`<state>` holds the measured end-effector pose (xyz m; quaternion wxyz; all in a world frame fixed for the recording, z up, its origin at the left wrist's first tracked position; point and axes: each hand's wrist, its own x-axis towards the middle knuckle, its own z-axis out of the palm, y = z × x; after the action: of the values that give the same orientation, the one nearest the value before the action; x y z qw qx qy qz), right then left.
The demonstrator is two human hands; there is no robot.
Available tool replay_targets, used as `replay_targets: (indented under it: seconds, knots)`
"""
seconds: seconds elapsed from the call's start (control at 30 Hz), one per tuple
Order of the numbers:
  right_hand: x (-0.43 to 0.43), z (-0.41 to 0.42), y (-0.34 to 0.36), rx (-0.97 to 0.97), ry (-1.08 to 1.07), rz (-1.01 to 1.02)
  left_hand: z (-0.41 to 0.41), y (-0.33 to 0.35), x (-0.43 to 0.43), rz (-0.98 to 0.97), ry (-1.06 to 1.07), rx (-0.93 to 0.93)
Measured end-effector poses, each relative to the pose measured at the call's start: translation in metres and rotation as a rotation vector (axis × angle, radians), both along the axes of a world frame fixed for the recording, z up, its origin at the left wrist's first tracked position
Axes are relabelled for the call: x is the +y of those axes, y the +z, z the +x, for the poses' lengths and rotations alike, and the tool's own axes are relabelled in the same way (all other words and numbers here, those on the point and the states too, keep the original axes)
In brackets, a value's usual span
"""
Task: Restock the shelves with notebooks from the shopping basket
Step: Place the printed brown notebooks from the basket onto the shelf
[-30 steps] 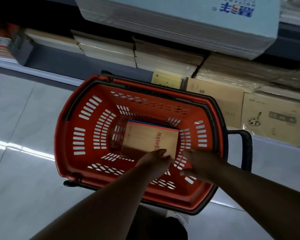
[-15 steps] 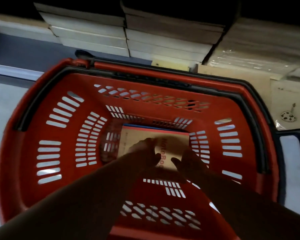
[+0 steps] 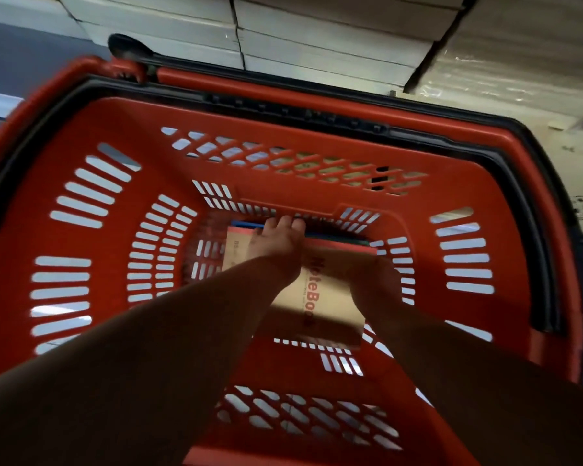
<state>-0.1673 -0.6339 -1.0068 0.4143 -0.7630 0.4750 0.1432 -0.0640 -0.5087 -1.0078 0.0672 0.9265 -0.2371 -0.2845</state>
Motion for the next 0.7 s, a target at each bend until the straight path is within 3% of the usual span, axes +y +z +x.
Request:
replay_targets:
  seconds: [0.17,0.23,0.4,0.57,0.7]
  knots:
    - [0.000,-0.002,0.032,-0.020,0.027,0.072,0.005,0.029,0.011,-0.072,0.220,0.164]
    - [0.000,-0.006,0.051,-0.015,0.045,0.084,0.002,0.049,0.020,-0.095,0.194,0.230]
    - [-0.005,-0.005,0.113,-0.027,0.119,0.040,-0.006,0.116,0.036,-0.238,0.512,0.402]
    - [-0.017,-0.014,0.180,-0.008,0.190,0.035,-0.020,0.192,0.038,-0.416,0.646,0.427]
    - [-0.021,-0.025,0.236,0.035,0.059,0.169,-0.016,0.262,0.048,-0.408,0.665,0.435]
